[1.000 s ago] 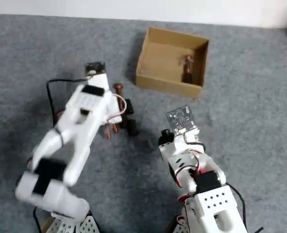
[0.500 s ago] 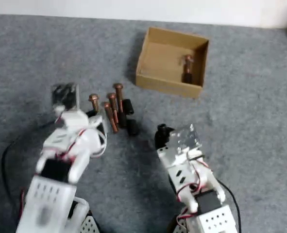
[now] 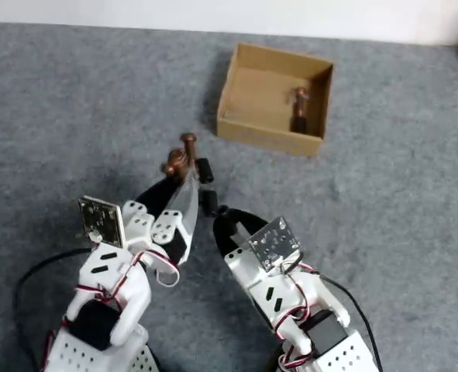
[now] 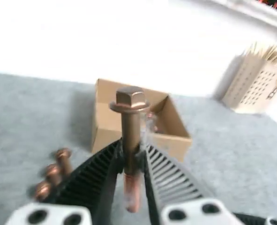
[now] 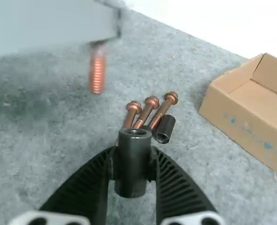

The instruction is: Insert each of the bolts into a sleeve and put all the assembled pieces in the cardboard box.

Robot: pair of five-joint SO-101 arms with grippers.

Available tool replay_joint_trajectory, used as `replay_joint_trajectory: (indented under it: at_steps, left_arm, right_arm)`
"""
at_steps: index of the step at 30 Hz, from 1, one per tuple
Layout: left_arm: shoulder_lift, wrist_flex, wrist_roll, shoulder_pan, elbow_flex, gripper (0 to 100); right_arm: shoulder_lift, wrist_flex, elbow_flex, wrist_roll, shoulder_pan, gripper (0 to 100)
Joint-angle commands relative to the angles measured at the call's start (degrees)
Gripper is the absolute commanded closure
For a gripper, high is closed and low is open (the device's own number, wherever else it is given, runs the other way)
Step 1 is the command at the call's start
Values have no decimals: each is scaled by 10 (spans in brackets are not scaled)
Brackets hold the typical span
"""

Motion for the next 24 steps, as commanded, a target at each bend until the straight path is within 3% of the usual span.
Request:
replay_joint_trajectory:
  at_steps: [1, 4, 9, 24]
  left_arm:
    - [-8, -62, -1, 30, 12, 996]
    - [-8, -59, 0, 65, 16, 996]
    - [-8, -55, 74, 83, 10, 996]
    - [-8, -100, 80, 85, 56, 996]
  right_arm:
    - [-10, 2, 6, 9, -6, 995]
    - [-10, 2, 7, 9, 3, 995]
    - [-10, 2, 7, 9, 19, 995]
    - [-10, 2, 6, 9, 19, 995]
